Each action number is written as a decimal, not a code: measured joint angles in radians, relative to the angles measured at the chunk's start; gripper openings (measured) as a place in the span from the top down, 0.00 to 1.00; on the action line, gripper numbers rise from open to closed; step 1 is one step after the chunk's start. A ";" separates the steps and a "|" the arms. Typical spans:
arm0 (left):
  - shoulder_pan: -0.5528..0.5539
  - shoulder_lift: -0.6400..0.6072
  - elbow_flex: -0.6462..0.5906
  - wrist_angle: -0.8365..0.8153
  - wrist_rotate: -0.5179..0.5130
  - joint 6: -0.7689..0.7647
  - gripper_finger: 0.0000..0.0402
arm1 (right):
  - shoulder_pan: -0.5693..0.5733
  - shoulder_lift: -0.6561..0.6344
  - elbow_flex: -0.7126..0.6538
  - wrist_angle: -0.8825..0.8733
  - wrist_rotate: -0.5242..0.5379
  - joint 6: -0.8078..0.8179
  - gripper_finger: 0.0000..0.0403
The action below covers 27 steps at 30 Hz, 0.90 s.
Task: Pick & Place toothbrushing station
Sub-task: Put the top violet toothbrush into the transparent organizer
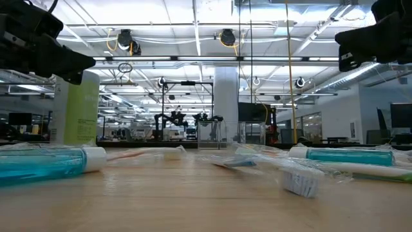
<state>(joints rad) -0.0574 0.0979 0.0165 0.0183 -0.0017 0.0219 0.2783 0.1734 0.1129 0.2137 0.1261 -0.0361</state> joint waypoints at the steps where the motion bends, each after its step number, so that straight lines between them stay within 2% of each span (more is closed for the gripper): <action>1: 0.000 0.000 -0.001 0.007 0.000 0.000 0.92 | 0.000 0.026 0.018 0.016 0.000 -0.011 0.98; 7: 0.000 0.000 -0.003 0.071 -0.003 0.055 0.92 | 0.000 0.197 0.075 0.134 0.000 -0.097 0.98; 14: 0.000 0.000 -0.002 0.164 -0.001 -0.070 0.92 | 0.000 0.354 0.089 0.285 0.000 -0.146 0.98; 22: 0.000 0.017 0.029 0.166 -0.037 -0.074 0.92 | 0.000 0.456 0.090 0.392 0.005 -0.180 0.98; 27: 0.000 0.100 0.135 0.084 -0.084 -0.058 0.92 | -0.005 0.481 0.090 0.406 0.007 -0.232 0.98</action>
<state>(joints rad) -0.0575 0.1976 0.1516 0.1021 -0.0858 -0.0365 0.2731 0.6543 0.2031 0.6199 0.1328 -0.2681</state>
